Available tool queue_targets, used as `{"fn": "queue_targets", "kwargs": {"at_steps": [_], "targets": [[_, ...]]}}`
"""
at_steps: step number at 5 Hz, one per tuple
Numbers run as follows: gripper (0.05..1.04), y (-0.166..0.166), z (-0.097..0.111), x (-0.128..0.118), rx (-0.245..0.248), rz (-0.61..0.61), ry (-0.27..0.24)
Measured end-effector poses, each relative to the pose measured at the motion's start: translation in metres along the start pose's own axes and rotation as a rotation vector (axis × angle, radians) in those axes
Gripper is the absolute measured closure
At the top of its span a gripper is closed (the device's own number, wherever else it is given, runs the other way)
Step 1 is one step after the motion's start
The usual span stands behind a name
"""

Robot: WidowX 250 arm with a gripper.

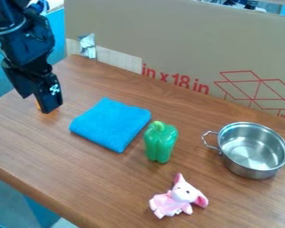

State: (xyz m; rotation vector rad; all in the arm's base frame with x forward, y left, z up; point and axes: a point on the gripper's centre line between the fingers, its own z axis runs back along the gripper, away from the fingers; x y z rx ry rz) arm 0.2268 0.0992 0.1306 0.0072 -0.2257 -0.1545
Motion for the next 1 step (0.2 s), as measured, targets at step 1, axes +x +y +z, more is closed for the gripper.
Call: {"fn": "queue_targets", "kwargs": {"at_steps": [1], "targets": [[0.081,0.0004,0.0003,0.0006,0.002,0.0,-0.002]]}}
